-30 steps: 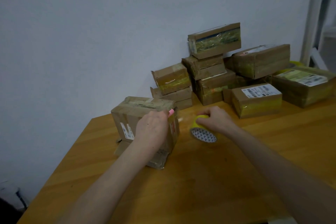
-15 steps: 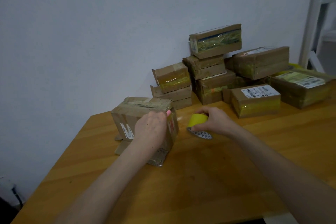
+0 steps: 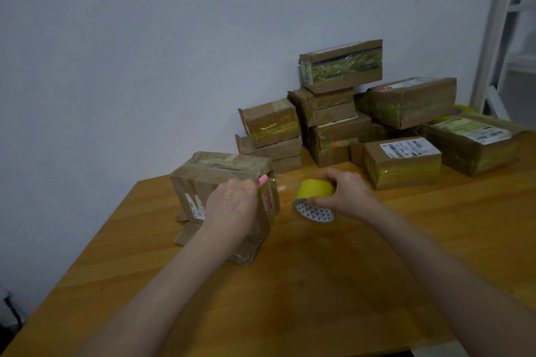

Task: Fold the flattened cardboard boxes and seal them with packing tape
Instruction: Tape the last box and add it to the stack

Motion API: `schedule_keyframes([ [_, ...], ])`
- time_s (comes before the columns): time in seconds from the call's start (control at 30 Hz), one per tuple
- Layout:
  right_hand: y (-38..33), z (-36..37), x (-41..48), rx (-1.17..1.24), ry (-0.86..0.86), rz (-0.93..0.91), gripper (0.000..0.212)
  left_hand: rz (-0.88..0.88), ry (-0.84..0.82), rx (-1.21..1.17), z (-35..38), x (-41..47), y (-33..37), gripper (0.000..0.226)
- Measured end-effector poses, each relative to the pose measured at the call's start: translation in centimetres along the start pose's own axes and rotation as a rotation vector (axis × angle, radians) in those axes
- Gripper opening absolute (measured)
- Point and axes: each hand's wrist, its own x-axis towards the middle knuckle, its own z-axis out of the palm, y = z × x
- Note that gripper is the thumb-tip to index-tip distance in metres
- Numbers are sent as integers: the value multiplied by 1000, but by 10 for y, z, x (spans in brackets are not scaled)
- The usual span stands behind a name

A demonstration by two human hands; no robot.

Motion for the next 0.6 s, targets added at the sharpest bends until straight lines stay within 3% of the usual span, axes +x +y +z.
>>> schedule_keyframes([
  [0.3,5,2,2,-124,-15,-73,62,-13,18,-15,2,-3,-1,40],
  [0.6,5,3,-2,-22,66,-11,58,-13,3,-2,3,0,-1,40],
])
